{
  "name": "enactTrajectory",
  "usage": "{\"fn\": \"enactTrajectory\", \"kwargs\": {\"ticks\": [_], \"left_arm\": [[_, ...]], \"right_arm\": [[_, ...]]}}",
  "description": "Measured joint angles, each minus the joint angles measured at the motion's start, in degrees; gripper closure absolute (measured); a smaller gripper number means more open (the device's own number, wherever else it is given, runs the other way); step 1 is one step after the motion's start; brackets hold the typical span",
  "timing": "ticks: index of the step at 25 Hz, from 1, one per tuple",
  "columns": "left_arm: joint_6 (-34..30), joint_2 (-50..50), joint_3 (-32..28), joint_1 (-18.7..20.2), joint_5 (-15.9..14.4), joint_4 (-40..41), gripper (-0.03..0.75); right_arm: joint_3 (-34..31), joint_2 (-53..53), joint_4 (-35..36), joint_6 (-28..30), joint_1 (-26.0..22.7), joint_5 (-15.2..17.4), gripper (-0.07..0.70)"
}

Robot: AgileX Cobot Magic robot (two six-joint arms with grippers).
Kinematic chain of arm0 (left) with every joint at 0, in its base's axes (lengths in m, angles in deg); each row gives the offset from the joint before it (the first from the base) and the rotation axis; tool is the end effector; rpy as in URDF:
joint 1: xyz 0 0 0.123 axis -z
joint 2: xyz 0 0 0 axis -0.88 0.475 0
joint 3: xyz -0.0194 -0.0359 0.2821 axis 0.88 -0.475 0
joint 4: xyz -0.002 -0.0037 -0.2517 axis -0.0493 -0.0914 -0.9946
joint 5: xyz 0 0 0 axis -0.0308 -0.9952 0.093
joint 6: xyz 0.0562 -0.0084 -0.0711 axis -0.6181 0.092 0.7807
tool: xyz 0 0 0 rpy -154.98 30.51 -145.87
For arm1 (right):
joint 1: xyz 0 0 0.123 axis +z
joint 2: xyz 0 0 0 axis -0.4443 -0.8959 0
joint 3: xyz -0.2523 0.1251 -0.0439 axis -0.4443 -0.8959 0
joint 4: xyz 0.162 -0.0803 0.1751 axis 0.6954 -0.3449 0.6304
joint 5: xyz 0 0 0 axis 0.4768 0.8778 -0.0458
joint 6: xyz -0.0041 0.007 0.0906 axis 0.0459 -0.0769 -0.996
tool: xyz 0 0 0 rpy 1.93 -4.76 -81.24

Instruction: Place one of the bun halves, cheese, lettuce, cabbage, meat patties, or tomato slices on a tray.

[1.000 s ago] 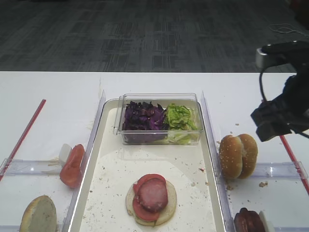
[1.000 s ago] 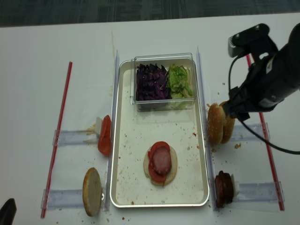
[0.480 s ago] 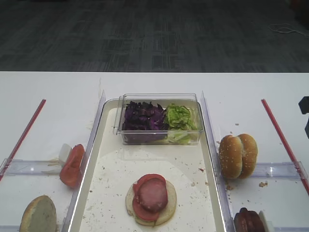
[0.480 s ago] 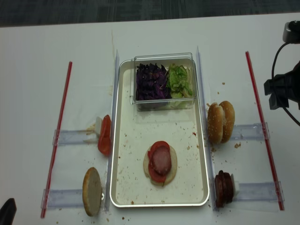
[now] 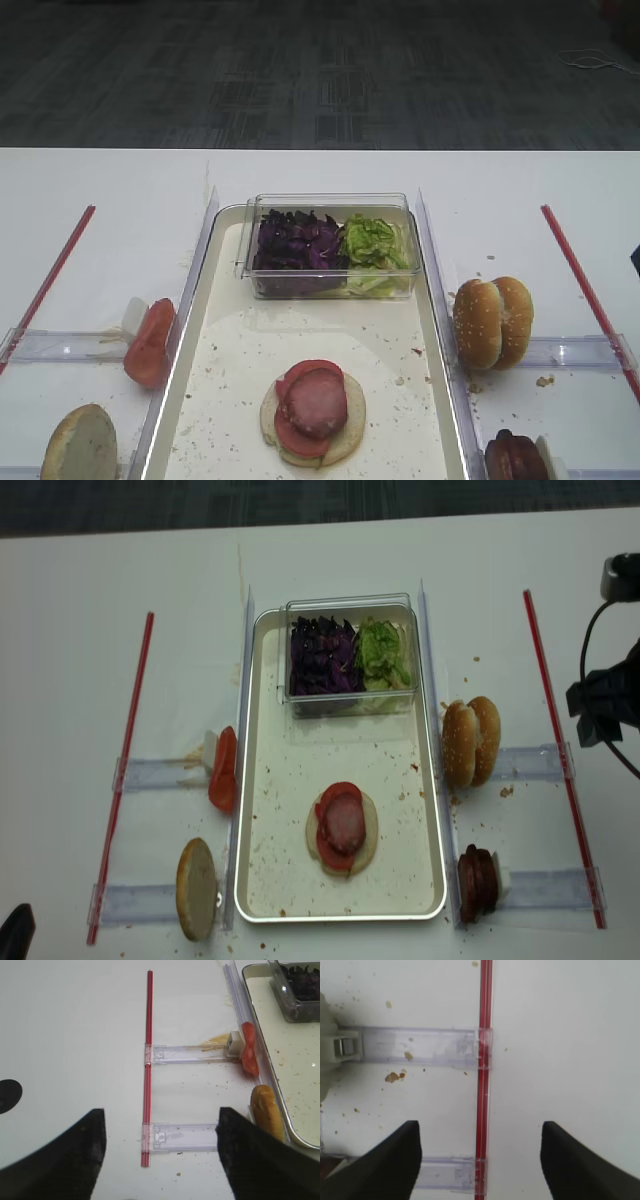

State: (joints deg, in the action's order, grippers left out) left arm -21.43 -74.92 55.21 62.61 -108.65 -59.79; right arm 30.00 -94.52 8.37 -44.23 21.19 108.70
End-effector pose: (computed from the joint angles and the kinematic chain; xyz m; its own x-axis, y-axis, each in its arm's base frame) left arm -0.0120 0.0057 0.2659 -0.5465 -0.0648 -0.8349 -0.0744 0.9968 -0.0287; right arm 0.2316 -0.0146 0.2303 -0.9796 -0.0078 -0.2008 -0.0181 0.9986 0.0493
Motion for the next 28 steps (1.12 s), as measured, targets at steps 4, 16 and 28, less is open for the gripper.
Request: {"fn": "enactTrajectory", "kwargs": {"ticks": [4, 16, 28], "left_arm": [[0.0, 0.0, 0.0, 0.0, 0.0, 0.0, 0.243], [0.0, 0.0, 0.0, 0.0, 0.0, 0.0, 0.243], [0.0, 0.0, 0.0, 0.0, 0.0, 0.0, 0.243]], "right_arm": [[-4.2, 3.9, 0.0, 0.5, 0.0, 0.2, 0.092], [-15.7, 26.5, 0.7, 2.6, 0.0, 5.9, 0.092], [-19.4, 49.4, 0.9, 2.4, -0.1, 9.3, 0.092]]}}
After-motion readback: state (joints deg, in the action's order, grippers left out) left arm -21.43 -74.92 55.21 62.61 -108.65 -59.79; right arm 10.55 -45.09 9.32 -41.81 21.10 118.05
